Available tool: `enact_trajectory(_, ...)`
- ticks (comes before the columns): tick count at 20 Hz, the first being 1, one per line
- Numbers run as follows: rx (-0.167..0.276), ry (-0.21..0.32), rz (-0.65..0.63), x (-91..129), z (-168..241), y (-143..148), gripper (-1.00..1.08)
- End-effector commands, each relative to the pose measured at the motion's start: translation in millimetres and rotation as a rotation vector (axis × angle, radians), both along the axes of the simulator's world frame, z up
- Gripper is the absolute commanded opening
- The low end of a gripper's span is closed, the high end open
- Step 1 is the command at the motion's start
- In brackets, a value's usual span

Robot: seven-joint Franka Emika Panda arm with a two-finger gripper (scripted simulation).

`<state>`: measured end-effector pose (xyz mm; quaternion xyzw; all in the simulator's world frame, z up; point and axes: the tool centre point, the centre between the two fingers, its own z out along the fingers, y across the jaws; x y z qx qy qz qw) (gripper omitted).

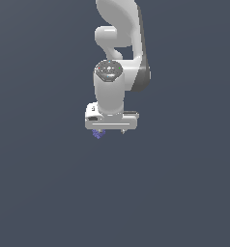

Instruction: Pick up the object and move it to a goal position.

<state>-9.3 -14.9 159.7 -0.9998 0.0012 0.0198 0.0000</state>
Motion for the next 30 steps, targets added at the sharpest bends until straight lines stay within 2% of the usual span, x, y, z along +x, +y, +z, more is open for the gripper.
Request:
enact_trajectory(1, 0.0, 0.0, 0.0, 0.0, 0.0, 0.0, 1.0)
enact_trajectory(10, -0.002, -0.028, -0.019, 1.6, 12.2, -15.5, 1.0)
enact_trajectory(17, -0.002, -0.029, -0.015, 1.3, 12.0, -16.3, 1.0)
enact_trajectory(30, 0.0, -0.03, 0.147, -12.6, -3.4, -30.4, 1.0)
